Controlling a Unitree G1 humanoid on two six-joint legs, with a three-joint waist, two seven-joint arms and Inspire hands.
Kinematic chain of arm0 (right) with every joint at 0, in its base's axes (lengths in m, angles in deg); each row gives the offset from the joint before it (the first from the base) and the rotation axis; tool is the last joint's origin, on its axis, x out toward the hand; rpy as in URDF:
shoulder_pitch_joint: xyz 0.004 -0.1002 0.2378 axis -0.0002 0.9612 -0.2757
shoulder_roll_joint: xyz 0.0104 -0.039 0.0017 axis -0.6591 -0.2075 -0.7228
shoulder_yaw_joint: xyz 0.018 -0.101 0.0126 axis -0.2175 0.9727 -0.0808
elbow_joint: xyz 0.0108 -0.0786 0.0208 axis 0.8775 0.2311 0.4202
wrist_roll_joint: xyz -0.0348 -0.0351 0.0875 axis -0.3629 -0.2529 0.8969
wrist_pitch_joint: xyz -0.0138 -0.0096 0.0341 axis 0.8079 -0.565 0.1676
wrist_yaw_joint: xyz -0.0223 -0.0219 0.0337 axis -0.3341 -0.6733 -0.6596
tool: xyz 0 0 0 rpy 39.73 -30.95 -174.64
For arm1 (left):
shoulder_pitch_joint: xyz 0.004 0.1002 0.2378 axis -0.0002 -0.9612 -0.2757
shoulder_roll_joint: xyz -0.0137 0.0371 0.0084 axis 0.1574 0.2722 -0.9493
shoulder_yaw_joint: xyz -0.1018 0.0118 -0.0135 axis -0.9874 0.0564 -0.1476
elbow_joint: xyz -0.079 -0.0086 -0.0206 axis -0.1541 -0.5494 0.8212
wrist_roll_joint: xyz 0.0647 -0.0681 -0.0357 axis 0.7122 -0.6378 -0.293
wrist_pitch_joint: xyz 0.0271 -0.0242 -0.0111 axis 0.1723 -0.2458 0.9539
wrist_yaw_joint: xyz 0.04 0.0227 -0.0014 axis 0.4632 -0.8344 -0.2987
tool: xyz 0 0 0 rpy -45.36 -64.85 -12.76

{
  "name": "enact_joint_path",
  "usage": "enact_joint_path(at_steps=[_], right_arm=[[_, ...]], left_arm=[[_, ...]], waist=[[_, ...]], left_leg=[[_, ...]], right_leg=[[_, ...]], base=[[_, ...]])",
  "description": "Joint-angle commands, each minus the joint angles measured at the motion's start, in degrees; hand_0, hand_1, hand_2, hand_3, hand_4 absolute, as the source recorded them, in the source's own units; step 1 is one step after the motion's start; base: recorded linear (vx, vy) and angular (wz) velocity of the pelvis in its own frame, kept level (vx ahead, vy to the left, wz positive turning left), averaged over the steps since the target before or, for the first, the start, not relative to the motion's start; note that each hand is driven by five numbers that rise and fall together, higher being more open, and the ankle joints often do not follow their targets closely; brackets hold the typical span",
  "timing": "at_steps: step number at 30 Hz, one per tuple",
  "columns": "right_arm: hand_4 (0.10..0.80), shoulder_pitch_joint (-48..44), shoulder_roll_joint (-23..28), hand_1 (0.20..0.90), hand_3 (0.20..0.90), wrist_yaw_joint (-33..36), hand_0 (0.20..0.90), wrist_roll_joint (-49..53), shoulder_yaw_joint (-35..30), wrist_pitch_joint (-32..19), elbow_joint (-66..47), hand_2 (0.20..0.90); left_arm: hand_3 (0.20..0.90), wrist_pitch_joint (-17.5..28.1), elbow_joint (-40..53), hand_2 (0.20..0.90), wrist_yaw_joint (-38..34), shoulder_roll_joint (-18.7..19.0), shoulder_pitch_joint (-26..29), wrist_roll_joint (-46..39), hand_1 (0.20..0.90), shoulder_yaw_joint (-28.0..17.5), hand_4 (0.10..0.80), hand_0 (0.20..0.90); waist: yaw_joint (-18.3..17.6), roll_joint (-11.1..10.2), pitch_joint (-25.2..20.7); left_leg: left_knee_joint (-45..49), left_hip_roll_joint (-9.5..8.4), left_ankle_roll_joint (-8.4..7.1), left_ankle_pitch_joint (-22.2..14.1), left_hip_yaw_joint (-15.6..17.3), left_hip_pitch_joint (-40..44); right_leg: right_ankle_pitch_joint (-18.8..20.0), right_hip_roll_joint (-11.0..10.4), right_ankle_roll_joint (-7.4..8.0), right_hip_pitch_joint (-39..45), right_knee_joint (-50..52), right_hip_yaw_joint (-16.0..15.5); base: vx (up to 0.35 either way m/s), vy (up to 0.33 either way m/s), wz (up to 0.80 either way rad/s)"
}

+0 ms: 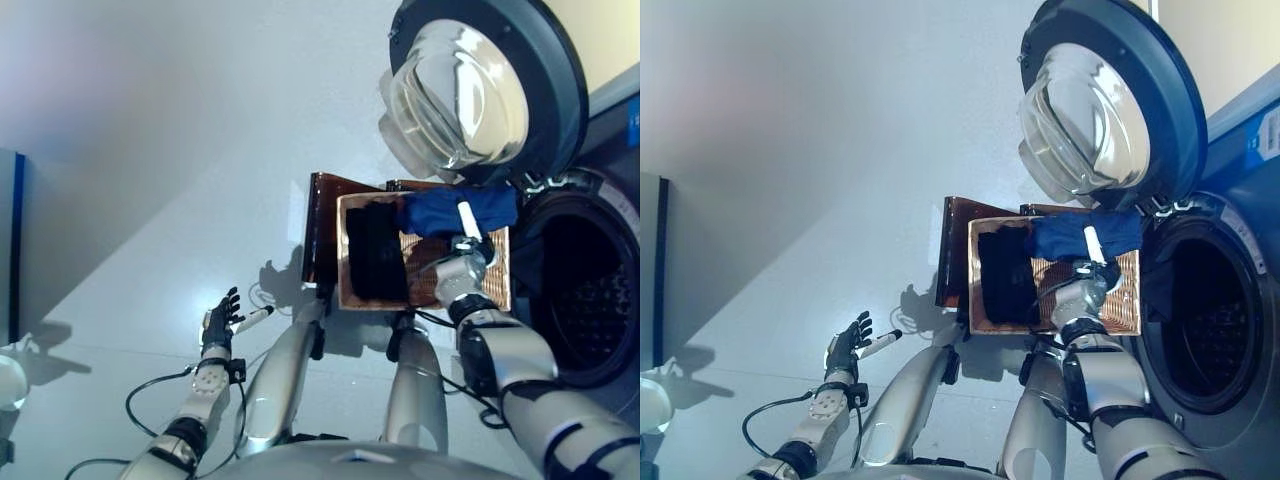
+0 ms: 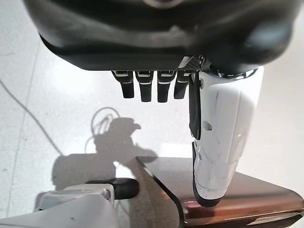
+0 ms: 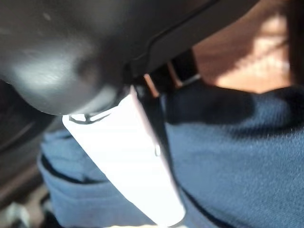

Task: Pick up the clothes and place them into the washing machine

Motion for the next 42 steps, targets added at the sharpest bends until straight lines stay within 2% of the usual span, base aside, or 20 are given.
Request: enact_joint_path(at_steps=[1, 2, 4, 5, 6, 8, 9, 10, 11, 17, 24, 28, 31, 34, 36, 37, 38, 42], right_arm=[[0.300, 2.50, 2.41, 0.200, 0.200, -3.77, 0.200, 5.96, -3.42, -9.11, -7.56, 0.200], [0.300, 2.23, 1.90, 0.200, 0.200, -3.18, 0.200, 7.35, -6.16, -12.35, -10.12, 0.200], [0.300, 2.38, 2.32, 0.200, 0.200, -2.60, 0.200, 7.12, -6.94, -13.15, -10.08, 0.200], [0.300, 1.93, 2.90, 0.200, 0.200, -1.53, 0.200, 7.14, -8.16, -14.38, -10.27, 0.200], [0.300, 1.17, 3.44, 0.200, 0.200, -0.33, 0.200, 7.72, -10.52, -15.48, -10.80, 0.200], [0.300, 0.75, 4.54, 0.200, 0.200, 0.56, 0.200, 7.55, -11.62, -16.34, -10.73, 0.200], [0.300, 0.06, 5.85, 0.200, 0.200, 1.43, 0.200, 7.23, -12.85, -16.74, -10.89, 0.200], [0.300, 0.07, 5.99, 0.200, 0.200, 1.69, 0.200, 6.99, -12.91, -16.71, -10.98, 0.200], [0.300, -0.24, 7.58, 0.200, 0.200, 3.03, 0.200, 6.35, -14.84, -17.61, -10.92, 0.200], [0.300, 0.10, 11.96, 0.200, 0.200, 7.47, 0.200, 2.67, -17.24, -17.92, -8.98, 0.200], [0.300, 0.76, 20.41, 0.200, 0.200, 13.37, 0.200, -5.92, -20.30, -17.78, -11.62, 0.200], [0.300, -3.72, 32.53, 0.200, 0.200, 15.04, 0.200, -11.36, -18.15, -17.59, -14.62, 0.200], [0.300, -9.58, 42.16, 0.200, 0.200, 16.30, 0.200, -13.87, -13.45, -17.45, -15.62, 0.200], [0.300, -14.12, 48.78, 0.200, 0.200, 16.04, 0.200, -14.08, -9.90, -17.15, -15.84, 0.200], [0.300, -15.42, 50.74, 0.200, 0.200, 15.00, 0.200, -14.22, -7.23, -15.74, -13.77, 0.200], [0.490, -15.59, 50.37, 0.466, 0.466, 14.50, 0.466, -13.84, -6.50, -15.19, -12.72, 0.466], [0.800, -15.05, 49.16, 0.900, 0.900, 13.60, 0.900, -13.17, -6.30, -14.65, -11.92, 0.900], [0.800, -11.16, 43.16, 0.900, 0.900, 9.94, 0.900, -11.21, -7.00, -11.97, -7.77, 0.900]], left_arm=[[0.900, 2.95, 2.08, 0.900, 0.31, -0.32, -3.28, -2.32, 0.900, 0.68, 0.800, 0.900], [0.900, 3.43, 2.34, 0.900, 0.73, -0.87, -4.17, -2.43, 0.900, 1.68, 0.800, 0.900], [0.900, 3.61, 2.36, 0.900, 0.79, -0.91, -4.50, -2.35, 0.900, 2.15, 0.800, 0.900], [0.900, 3.87, 2.10, 0.900, 0.68, -0.98, -4.69, -2.40, 0.900, 2.41, 0.800, 0.900], [0.900, 4.17, 1.91, 0.900, 0.81, -1.47, -4.95, -2.51, 0.900, 3.37, 0.800, 0.900], [0.900, 4.23, 1.81, 0.900, 0.91, -1.65, -4.97, -2.47, 0.900, 3.95, 0.800, 0.900], [0.900, 4.51, 2.10, 0.900, 1.22, -1.97, -5.55, -2.70, 0.900, 4.64, 0.800, 0.900], [0.900, 4.53, 2.11, 0.900, 1.20, -2.05, -5.54, -2.71, 0.900, 4.79, 0.800, 0.900], [0.900, 4.56, 1.69, 0.900, 1.43, -2.46, -5.91, -2.74, 0.900, 5.43, 0.800, 0.900], [0.900, 4.68, -0.26, 0.900, 1.61, -3.80, -6.79, -2.24, 0.900, 7.16, 0.800, 0.900], [0.900, 5.40, -0.53, 0.900, 1.80, -4.46, -7.58, -1.58, 0.900, 7.51, 0.800, 0.900], [0.900, 5.75, 1.10, 0.900, 2.82, -2.98, -8.95, -0.83, 0.900, 6.99, 0.800, 0.900], [0.900, 5.82, 2.06, 0.900, 3.41, -1.84, -9.82, -1.01, 0.900, 6.67, 0.800, 0.900], [0.900, 5.53, 2.50, 0.900, 3.64, -0.76, -10.39, -1.39, 0.900, 6.23, 0.800, 0.900], [0.900, 5.34, 2.60, 0.900, 3.56, -0.19, -10.57, -1.59, 0.900, 5.67, 0.800, 0.900], [0.900, 5.23, 2.46, 0.900, 3.44, -0.33, -10.32, -1.64, 0.900, 5.48, 0.800, 0.900], [0.900, 5.10, 2.35, 0.900, 3.33, -0.59, -10.12, -1.80, 0.900, 5.35, 0.800, 0.900], [0.900, 4.86, 2.34, 0.900, 3.51, -1.61, -8.98, -2.91, 0.900, 4.85, 0.800, 0.900]], waist=[[0.87, 2.87, -4.18], [0.79, 4.71, -4.46], [0.89, 5.38, -4.81], [0.76, 6.19, -5.13], [0.80, 7.85, -5.67], [0.90, 8.81, -6.10], [0.85, 10.16, -6.45], [1.01, 10.25, -6.49], [0.48, 11.77, -6.73], [-0.75, 14.48, -7.88], [-1.71, 16.25, -9.85], [-1.23, 16.43, -11.13], [-1.01, 16.14, -12.01], [-1.10, 15.21, -12.43], [-1.18, 14.54, -12.61], [-1.42, 14.54, -12.46], [-1.56, 14.40, -12.30], [-1.67, 13.95, -11.82]], left_leg=[[3.85, -1.68, -4.19, -2.21, 0.05, -3.86], [3.97, -2.37, -3.96, -2.41, 0.20, -3.84], [3.98, -2.68, -3.92, -2.49, 0.23, -3.83], [3.79, -3.01, -3.99, -2.53, 0.42, -3.78], [3.35, -3.72, -3.95, -2.63, 0.71, -3.50], [3.30, -4.10, -3.89, -2.78, 1.03, -3.57], [3.27, -4.46, -3.81, -2.93, 1.38, -3.45], [3.26, -4.46, -3.79, -2.96, 1.43, -3.44], [3.34, -4.94, -3.68, -3.23, 2.10, -3.25], [2.67, -5.61, -3.35, -3.85, 4.27, -2.29], [1.93, -6.25, -3.23, -4.50, 5.66, -1.50], [1.58, -6.32, -3.32, -4.56, 6.09, -1.66], [0.96, -6.13, -3.52, -3.91, 6.48, -2.19], [0.64, -5.77, -3.63, -3.79, 6.72, -2.53], [0.52, -5.58, -3.71, -4.20, 6.83, -2.41], [0.60, -5.45, -3.69, -4.20, 6.98, -2.60], [0.72, -5.33, -3.66, -4.26, 7.04, -2.74], [1.00, -4.83, -3.64, -3.70, 7.09, -3.38]], right_leg=[[5.14, -1.17, -2.22, -0.97, -4.30, 1.06], [4.68, -1.73, -2.20, -1.35, -3.54, 1.59], [4.42, -2.06, -2.12, -1.52, -3.12, 1.79], [4.30, -2.33, -2.03, -1.59, -2.96, 2.07], [3.98, -2.95, -1.78, -1.81, -2.64, 2.48], [3.97, -3.32, -1.55, -2.01, -2.51, 2.99], [3.78, -3.72, -1.38, -2.15, -2.20, 3.44], [3.75, -3.72, -1.35, -2.21, -2.13, 3.51], [3.76, -4.19, -1.18, -2.56, -1.87, 4.41], [4.49, -5.00, -0.55, -3.20, -2.71, 7.18], [5.02, -5.56, -0.30, -3.29, -4.12, 8.95], [5.71, -5.73, -0.16, -3.95, -4.88, 9.86], [6.57, -5.30, -0.28, -5.12, -5.24, 10.39], [6.42, -4.75, -0.46, -6.13, -4.59, 10.86], [5.81, -4.38, -0.55, -6.36, -4.08, 10.92], [5.79, -4.16, -0.63, -6.61, -3.84, 11.05], [5.82, -3.96, -0.71, -6.74, -3.80, 11.12], [6.49, -3.16, -1.11, -6.83, -4.15, 10.85]], base=[[0.039, 0.144, -0.01], [0.025, 0.110, 0.00], [0.023, 0.090, 0.04], [0.032, 0.131, 0.05], [0.047, 0.179, 0.05], [0.039, 0.130, -0.03], [0.027, 0.074, -0.06], [0.052, 0.170, -0.05], [0.043, 0.132, -0.04], [0.052, 0.121, -0.20], [0.045, 0.044, -0.23], [0.016, 0.001, -0.11], [0.007, -0.018, -0.04], [0.003, -0.028, -0.09], [0.037, -0.036, -0.08], [0.031, -0.031, -0.02], [-0.001, -0.041, -0.03], [-0.015, -0.034, -0.03]])
